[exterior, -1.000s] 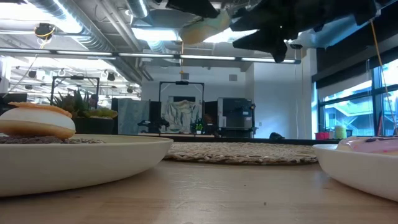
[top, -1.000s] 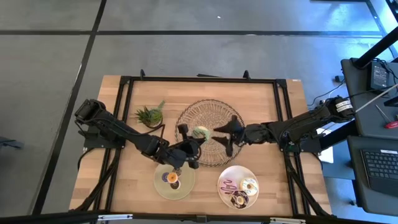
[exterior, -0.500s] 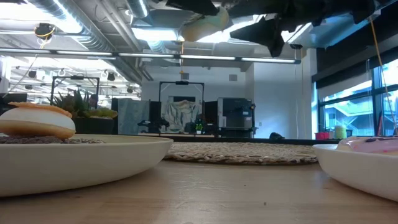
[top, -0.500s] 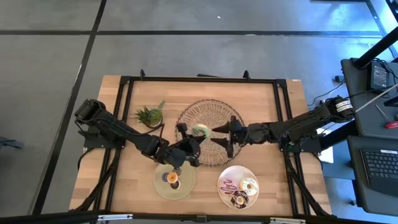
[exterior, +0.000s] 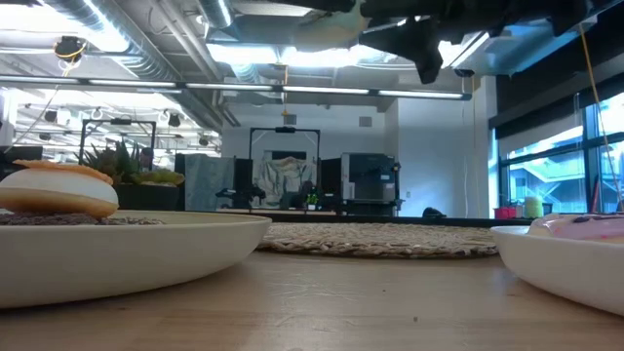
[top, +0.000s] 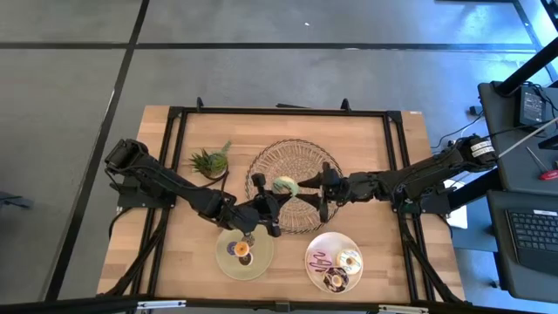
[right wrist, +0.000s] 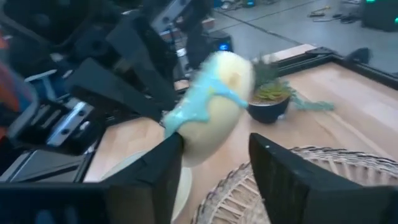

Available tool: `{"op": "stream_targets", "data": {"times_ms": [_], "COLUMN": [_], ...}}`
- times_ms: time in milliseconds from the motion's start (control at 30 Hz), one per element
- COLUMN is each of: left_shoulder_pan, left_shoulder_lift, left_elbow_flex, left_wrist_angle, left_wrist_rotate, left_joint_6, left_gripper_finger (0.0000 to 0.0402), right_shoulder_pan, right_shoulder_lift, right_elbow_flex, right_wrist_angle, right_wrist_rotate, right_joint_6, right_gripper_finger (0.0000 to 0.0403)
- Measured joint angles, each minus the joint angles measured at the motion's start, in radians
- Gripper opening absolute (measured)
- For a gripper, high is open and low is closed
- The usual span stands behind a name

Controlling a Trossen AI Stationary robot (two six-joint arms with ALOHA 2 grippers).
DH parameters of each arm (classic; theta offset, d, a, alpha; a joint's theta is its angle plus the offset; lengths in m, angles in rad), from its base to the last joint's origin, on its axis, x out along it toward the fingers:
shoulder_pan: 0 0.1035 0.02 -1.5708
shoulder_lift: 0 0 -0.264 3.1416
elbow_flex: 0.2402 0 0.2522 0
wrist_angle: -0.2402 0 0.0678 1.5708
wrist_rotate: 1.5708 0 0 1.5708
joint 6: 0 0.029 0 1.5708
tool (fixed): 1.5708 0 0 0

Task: Pick & Place donuts
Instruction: Put the big light green donut on the white plate

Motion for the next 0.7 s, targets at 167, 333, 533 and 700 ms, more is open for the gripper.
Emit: {"op": "stream_targets", "data": {"times_ms": [167,333,533,700], "left_shoulder_pan": [0.0,0.001,-0.004,-0.022], "left_shoulder_lift": [0.0,0.0,0.0,0.0], "left_elbow_flex": [0.0,0.0,0.0,0.0], "left_wrist_angle": [0.002,0.002,-0.002,-0.006], "left_wrist_rotate": [0.017,0.031,0.029,0.029], "left_joint_6": [0.0,0.0,0.06,0.106], "left_gripper_finger": [0.0008,0.001,0.0025,0.0046], "right_shoulder_pan": [0.0,0.0,0.0,0.001], "right_shoulder_lift": [0.0,0.0,0.0,0.0], "right_elbow_flex": [0.0,0.0,0.0,0.0], "right_wrist_angle": [0.015,0.014,0.01,0.004], "right_wrist_rotate": [-0.065,-0.068,-0.067,-0.067], "right_joint_6": [-0.016,-0.018,-0.017,-0.018], "right_gripper_finger": [0.0119,0.006,0.0018,0.0013]}}
